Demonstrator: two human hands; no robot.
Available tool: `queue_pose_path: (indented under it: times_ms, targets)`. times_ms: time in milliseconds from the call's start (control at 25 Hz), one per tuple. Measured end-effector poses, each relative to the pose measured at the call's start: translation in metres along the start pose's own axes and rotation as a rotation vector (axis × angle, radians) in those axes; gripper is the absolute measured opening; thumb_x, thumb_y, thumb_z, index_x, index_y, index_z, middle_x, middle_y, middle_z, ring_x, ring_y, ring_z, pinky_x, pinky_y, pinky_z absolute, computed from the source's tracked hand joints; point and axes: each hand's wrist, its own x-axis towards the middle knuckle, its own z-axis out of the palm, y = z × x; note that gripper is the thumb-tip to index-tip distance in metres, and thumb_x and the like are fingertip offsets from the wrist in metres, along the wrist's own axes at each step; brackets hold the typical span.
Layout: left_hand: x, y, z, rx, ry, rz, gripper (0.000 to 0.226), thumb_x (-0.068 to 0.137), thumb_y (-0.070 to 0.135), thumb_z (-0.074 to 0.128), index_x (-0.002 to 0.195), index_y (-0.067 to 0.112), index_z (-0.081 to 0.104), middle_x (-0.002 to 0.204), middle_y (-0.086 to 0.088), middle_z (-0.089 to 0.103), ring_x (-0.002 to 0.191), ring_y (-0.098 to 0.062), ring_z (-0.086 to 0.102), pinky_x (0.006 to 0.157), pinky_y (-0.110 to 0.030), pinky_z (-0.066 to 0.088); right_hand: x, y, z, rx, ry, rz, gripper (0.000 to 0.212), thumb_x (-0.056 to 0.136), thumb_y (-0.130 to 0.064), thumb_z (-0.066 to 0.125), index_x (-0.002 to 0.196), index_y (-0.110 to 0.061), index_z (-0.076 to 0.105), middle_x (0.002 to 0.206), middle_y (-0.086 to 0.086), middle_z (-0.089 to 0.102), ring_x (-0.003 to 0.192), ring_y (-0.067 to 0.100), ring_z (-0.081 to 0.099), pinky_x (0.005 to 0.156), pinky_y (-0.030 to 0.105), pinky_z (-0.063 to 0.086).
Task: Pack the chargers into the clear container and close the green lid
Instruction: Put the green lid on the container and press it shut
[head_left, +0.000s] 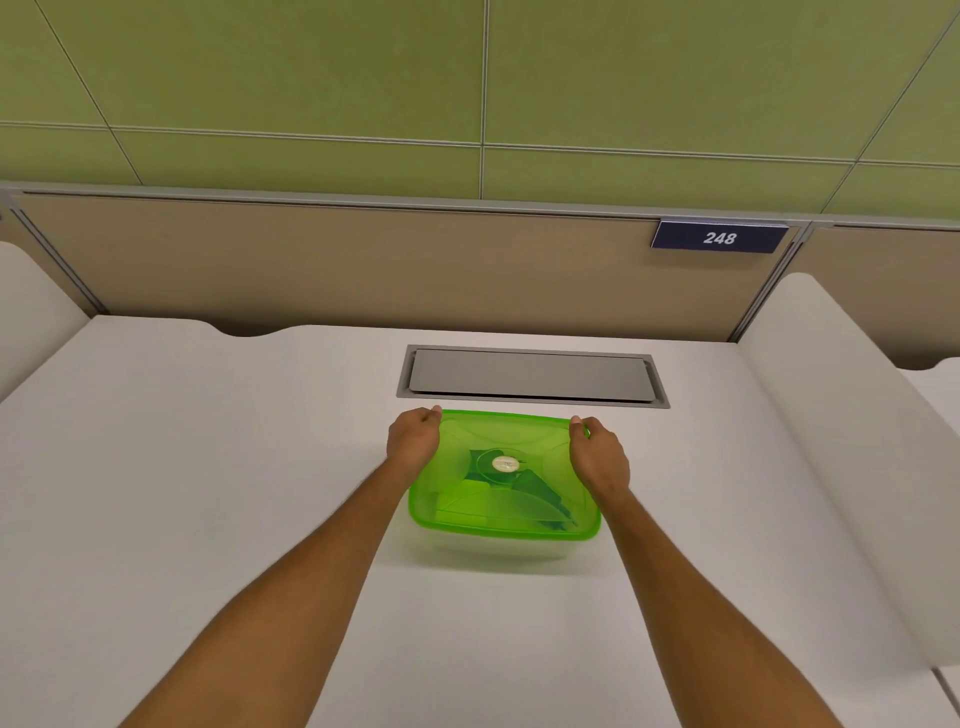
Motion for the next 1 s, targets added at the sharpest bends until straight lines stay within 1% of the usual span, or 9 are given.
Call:
queue_pose_path:
  times_ms: [160, 320, 480, 560, 640, 680, 760, 840, 1000]
  targets:
    - [0.005, -0.004, 0.008, -0.073, 0.101, -0.014, 0.036, 0.095, 0.032, 0.050, 0.070, 0.007, 0.056, 0.070, -0.014, 0.055, 0.069, -0.026, 0.050, 0.064, -0.031, 0.037, 0.008, 0.001, 0.005, -0.003, 0.036, 0.010, 0.045, 0.097, -0.046, 0.033, 0.116, -0.015, 0.059, 0.115, 0.015, 0.065, 0.104, 0.035, 0.059, 0.080, 0.036, 0.040]
    - [0.009, -0.003, 0.009, -0.102, 0.118, -0.037, 0.032, 0.094, 0.031, 0.054, 0.071, 0.009, 0.058, 0.073, -0.013, 0.058, 0.072, -0.025, 0.051, 0.068, -0.029, 0.038, 0.013, 0.001, 0.007, -0.026, 0.031, 0.030, 0.048, 0.096, -0.047, 0.033, 0.117, -0.011, 0.057, 0.116, 0.015, 0.065, 0.105, 0.035, 0.059, 0.079, 0.036, 0.039]
    - [0.010, -0.009, 0.009, -0.187, 0.167, -0.086, 0.032, 0.087, 0.030, 0.065, 0.064, 0.007, 0.063, 0.060, -0.007, 0.056, 0.067, -0.025, 0.053, 0.067, -0.026, 0.040, 0.018, 0.001, 0.008, -0.041, 0.000, 0.071, 0.052, 0.095, -0.051, 0.034, 0.118, -0.010, 0.056, 0.118, 0.015, 0.064, 0.107, 0.034, 0.058, 0.084, 0.037, 0.041]
    - [0.008, -0.011, 0.009, -0.192, 0.175, -0.061, 0.028, 0.086, 0.031, 0.065, 0.075, 0.007, 0.071, 0.070, -0.007, 0.064, 0.073, -0.025, 0.057, 0.073, -0.028, 0.046, 0.017, 0.002, 0.009, -0.040, 0.014, 0.089, 0.053, 0.094, -0.052, 0.034, 0.118, -0.010, 0.056, 0.117, 0.015, 0.064, 0.106, 0.035, 0.058, 0.080, 0.036, 0.040]
    - [0.005, -0.011, 0.009, -0.149, 0.182, -0.027, 0.026, 0.088, 0.032, 0.062, 0.092, 0.009, 0.073, 0.086, -0.009, 0.069, 0.084, -0.027, 0.061, 0.080, -0.031, 0.048, 0.014, 0.003, 0.009, -0.050, 0.035, 0.095, 0.052, 0.094, -0.052, 0.033, 0.117, -0.011, 0.056, 0.116, 0.015, 0.064, 0.105, 0.035, 0.058, 0.077, 0.035, 0.037]
    - [0.004, -0.011, 0.009, -0.120, 0.176, -0.007, 0.025, 0.089, 0.031, 0.060, 0.092, 0.010, 0.073, 0.086, -0.009, 0.069, 0.086, -0.029, 0.062, 0.078, -0.031, 0.048, 0.013, 0.003, 0.010, -0.053, 0.041, 0.090, 0.052, 0.094, -0.052, 0.034, 0.116, -0.012, 0.057, 0.116, 0.015, 0.064, 0.104, 0.035, 0.058, 0.076, 0.035, 0.037]
    - [0.003, -0.011, 0.006, -0.048, 0.133, 0.035, 0.030, 0.091, 0.031, 0.057, 0.070, 0.012, 0.067, 0.070, -0.008, 0.064, 0.082, -0.032, 0.062, 0.067, -0.029, 0.042, 0.012, 0.005, 0.009, -0.049, 0.044, 0.069, 0.050, 0.094, -0.051, 0.034, 0.112, -0.012, 0.060, 0.114, 0.015, 0.065, 0.102, 0.034, 0.058, 0.076, 0.035, 0.037]
    - [0.000, -0.010, 0.001, 0.026, 0.112, 0.047, 0.044, 0.092, 0.034, 0.055, 0.053, 0.015, 0.050, 0.056, -0.004, 0.053, 0.076, -0.033, 0.060, 0.061, -0.029, 0.035, 0.010, 0.004, 0.008, -0.054, 0.057, 0.046, 0.049, 0.094, -0.049, 0.035, 0.104, -0.011, 0.064, 0.110, 0.014, 0.067, 0.098, 0.033, 0.059, 0.075, 0.034, 0.038]
    - [-0.018, -0.017, -0.006, 0.175, 0.058, -0.005, 0.051, 0.094, 0.052, 0.040, 0.066, 0.012, 0.054, 0.078, -0.010, 0.062, 0.083, -0.030, 0.057, 0.070, -0.033, 0.039, 0.004, 0.003, 0.005, -0.084, 0.086, 0.021, 0.055, 0.095, -0.052, 0.032, 0.100, -0.007, 0.065, 0.108, 0.015, 0.067, 0.097, 0.034, 0.060, 0.076, 0.036, 0.041]
